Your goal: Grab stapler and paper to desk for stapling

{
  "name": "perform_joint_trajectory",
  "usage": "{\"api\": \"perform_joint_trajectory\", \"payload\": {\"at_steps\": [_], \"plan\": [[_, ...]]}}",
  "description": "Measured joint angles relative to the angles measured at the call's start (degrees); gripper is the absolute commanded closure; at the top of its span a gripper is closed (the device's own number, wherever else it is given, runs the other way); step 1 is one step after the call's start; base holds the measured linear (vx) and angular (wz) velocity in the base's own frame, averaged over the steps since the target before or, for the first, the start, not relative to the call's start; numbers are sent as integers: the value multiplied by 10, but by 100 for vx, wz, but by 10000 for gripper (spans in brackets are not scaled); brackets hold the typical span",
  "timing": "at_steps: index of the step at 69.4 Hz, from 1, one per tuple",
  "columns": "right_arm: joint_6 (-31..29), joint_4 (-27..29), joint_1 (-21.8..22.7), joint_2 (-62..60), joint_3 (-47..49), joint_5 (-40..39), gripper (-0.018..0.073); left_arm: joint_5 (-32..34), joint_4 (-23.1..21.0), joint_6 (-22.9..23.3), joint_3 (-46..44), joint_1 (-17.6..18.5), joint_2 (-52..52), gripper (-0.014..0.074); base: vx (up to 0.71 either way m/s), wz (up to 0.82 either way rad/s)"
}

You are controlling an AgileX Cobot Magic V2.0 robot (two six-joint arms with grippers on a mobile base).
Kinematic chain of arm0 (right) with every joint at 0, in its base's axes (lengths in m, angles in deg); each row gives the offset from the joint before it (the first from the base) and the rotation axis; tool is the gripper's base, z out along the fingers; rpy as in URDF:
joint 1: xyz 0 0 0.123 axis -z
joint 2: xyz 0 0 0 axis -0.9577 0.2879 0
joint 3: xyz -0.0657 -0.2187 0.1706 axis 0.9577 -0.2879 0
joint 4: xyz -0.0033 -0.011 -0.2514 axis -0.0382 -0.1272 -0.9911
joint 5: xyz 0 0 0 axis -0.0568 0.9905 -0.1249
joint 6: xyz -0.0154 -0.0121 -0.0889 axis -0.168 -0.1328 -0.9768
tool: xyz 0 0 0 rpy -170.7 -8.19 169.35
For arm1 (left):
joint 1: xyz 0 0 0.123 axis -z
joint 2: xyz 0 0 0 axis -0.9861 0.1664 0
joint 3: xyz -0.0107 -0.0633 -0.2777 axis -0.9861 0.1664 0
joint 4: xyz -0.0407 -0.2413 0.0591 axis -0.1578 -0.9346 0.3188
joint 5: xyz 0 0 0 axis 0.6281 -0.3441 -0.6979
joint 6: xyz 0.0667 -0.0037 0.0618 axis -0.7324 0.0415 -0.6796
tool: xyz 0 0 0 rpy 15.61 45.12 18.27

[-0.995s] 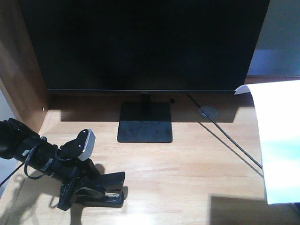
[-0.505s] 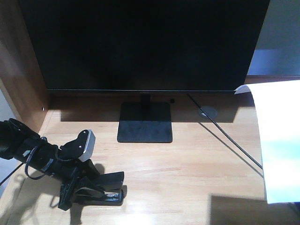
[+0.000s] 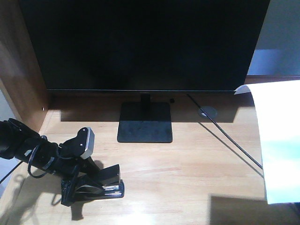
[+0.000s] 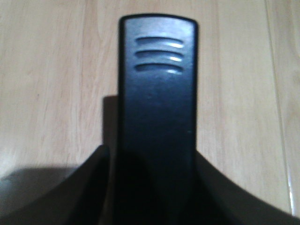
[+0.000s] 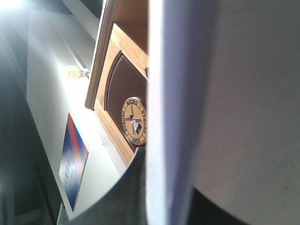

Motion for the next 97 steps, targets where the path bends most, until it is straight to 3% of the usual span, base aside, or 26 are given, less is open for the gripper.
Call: {"api": "perform_joint_trajectory", "payload": {"at_steps": [9, 18, 34, 58, 93, 97], "plan": [[0, 0, 0, 0, 0, 0, 565, 6, -2, 16, 0, 0, 0, 13, 0, 0], [0, 0, 0, 0, 0, 0, 565, 10, -3, 65, 0, 0, 0, -72, 0, 0], [0, 0, 0, 0, 0, 0, 565, 10, -4, 104, 0, 0, -1, -73, 0, 0], [0, 0, 0, 0, 0, 0, 565, 10, -4, 107, 0, 0, -72, 121, 0, 0], [0, 0, 0, 0, 0, 0, 565, -11, -1, 107, 1, 0, -179, 594, 0, 0], [0, 0, 0, 0, 0, 0, 565, -12, -1, 107, 1, 0, -180, 606, 0, 0]]}}
